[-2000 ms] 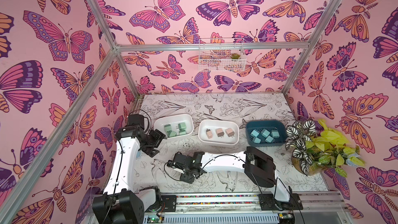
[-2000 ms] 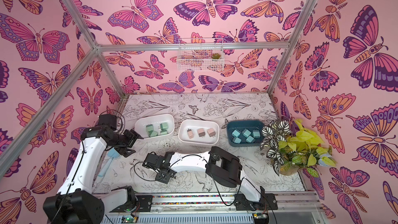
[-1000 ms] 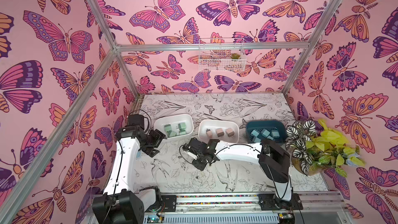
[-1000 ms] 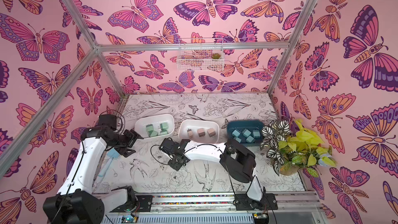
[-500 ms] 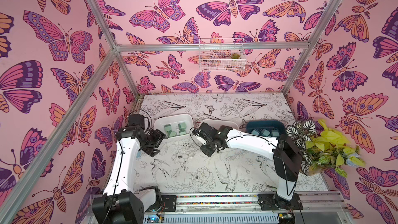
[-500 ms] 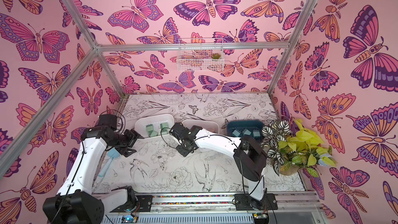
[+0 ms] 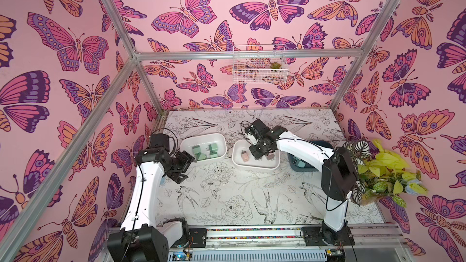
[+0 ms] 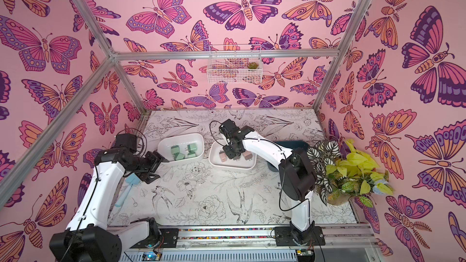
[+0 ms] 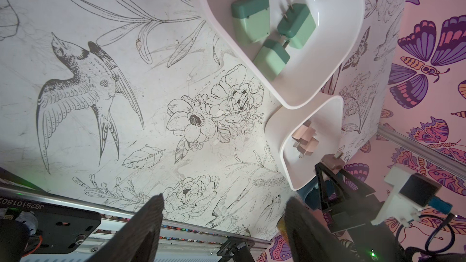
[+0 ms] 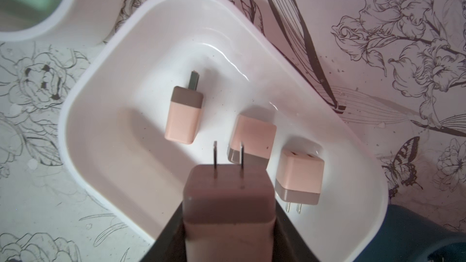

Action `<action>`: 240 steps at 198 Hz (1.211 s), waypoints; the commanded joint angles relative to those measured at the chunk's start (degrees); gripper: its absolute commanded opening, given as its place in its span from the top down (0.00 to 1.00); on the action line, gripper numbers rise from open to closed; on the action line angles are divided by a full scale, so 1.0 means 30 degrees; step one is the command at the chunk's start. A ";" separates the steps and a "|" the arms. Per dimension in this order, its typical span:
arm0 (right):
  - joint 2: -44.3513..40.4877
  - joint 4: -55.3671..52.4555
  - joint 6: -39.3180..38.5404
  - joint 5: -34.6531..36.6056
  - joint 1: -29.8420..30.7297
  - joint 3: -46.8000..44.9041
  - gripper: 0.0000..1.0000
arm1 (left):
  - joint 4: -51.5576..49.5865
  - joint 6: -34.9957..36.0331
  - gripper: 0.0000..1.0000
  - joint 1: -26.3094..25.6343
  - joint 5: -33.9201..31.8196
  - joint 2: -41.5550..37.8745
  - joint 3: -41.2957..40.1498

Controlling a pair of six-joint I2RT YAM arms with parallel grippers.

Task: Place the plugs by color into the storage box
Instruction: Place the plug in the storage box.

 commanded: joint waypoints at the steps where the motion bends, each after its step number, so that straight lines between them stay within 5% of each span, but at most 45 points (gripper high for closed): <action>1: 0.0732 -0.0704 -0.0377 -0.0621 0.0090 0.0482 0.61 | -0.0223 0.0213 0.22 -0.0086 0.0201 -0.0201 -0.0247; 150: 0.1918 0.0239 0.1351 -0.0889 0.0662 -0.0928 0.60 | -0.0188 0.0270 0.22 -0.0112 0.0101 0.0135 -0.0071; 240: 0.2141 0.0331 0.1594 -0.0976 0.0652 -0.1131 0.53 | 0.0032 0.2311 0.22 -0.1138 -0.0649 0.0828 0.1484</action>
